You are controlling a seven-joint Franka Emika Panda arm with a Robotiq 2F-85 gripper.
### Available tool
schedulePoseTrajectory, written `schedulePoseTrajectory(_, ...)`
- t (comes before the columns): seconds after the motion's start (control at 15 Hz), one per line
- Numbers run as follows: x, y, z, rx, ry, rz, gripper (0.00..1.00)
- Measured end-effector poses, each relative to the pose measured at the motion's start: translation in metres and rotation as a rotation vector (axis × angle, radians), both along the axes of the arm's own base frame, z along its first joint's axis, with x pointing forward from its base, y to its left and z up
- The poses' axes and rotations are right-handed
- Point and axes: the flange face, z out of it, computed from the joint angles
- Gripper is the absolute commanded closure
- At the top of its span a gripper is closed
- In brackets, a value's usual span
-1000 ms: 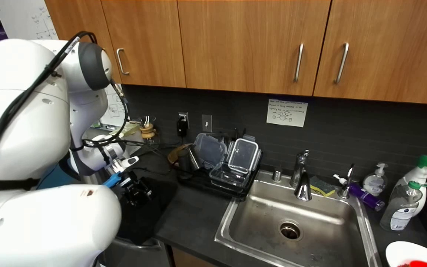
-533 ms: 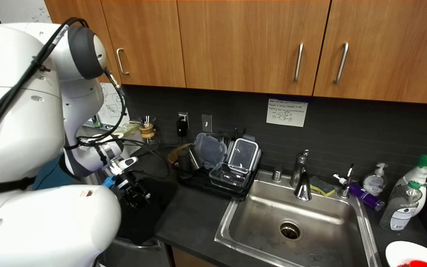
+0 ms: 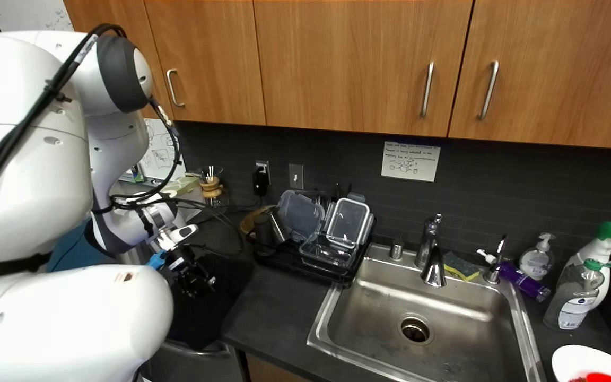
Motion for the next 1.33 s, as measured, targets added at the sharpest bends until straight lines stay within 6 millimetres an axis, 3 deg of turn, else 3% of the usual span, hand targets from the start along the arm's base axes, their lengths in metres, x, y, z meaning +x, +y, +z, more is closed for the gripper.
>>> schedulePoseTrajectory(0.27, 0.0024, 0.0015, 0.0005, -0.013, -0.039, 0.006, 0.00)
schedulePoseTrajectory(0.8, 0.0067, 0.0051, 0.0077, -0.182, -0.386, 0.133, 0.00)
schedulePoseTrajectory(1.33, 0.0055, 0.0051, 0.0074, -0.192, -0.396, 0.126, 0.00)
